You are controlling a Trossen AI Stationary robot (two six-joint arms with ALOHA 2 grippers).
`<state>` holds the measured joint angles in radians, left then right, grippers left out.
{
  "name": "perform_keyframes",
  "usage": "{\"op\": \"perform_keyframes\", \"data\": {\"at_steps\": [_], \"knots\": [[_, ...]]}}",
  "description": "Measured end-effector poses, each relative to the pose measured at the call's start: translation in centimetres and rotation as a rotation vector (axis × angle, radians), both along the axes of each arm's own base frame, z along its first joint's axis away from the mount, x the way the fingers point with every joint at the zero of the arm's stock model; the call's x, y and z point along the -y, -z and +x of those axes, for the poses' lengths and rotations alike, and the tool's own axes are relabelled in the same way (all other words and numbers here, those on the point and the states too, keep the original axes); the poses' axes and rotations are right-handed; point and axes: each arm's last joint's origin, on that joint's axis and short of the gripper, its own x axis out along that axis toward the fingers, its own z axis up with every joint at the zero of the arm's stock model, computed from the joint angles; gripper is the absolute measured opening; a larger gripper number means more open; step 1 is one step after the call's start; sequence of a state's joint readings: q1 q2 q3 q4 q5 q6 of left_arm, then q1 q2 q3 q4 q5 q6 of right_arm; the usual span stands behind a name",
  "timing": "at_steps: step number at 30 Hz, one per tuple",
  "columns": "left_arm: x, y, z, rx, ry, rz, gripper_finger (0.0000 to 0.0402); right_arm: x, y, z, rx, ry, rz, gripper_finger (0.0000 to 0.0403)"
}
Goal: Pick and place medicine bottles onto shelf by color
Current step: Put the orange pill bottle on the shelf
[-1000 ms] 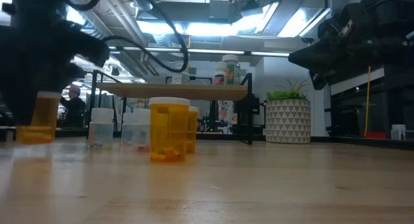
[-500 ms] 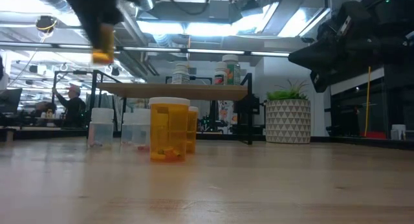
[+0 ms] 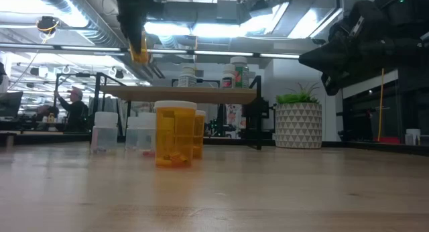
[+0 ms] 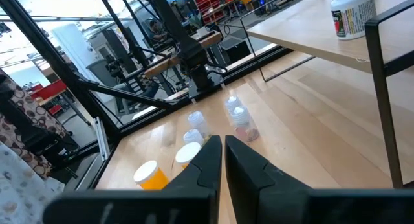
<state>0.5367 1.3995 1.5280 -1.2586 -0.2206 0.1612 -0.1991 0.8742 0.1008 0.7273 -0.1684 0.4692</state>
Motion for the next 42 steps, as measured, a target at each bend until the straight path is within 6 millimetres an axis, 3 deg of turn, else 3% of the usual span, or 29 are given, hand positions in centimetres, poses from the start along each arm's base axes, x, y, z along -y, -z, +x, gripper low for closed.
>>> {"op": "perform_keyframes", "data": {"at_steps": [7,13,23,32,42], "knots": [[-5.1,2.0,-0.4,0.001,-0.058,-0.082,0.0188,0.0,0.0,0.0,0.000,0.000,-0.001,0.0023],[-7.6,3.9,-0.5,-0.056,-0.107,-0.125,0.0188,0.0,0.0,0.0,0.000,-0.001,0.006,0.0023],[-8.4,4.1,-1.2,-0.207,-0.087,-0.020,0.0188,-0.1,0.0,0.0,0.001,-0.034,0.029,0.0023],[-8.5,4.1,-1.2,-0.207,-0.094,-0.013,0.0189,-0.1,0.0,0.0,0.001,-0.034,0.026,0.0023],[-8.8,4.8,-0.8,-0.185,-0.158,-0.055,0.0232,-0.1,0.0,0.0,0.001,-0.034,0.024,0.0023]]}}
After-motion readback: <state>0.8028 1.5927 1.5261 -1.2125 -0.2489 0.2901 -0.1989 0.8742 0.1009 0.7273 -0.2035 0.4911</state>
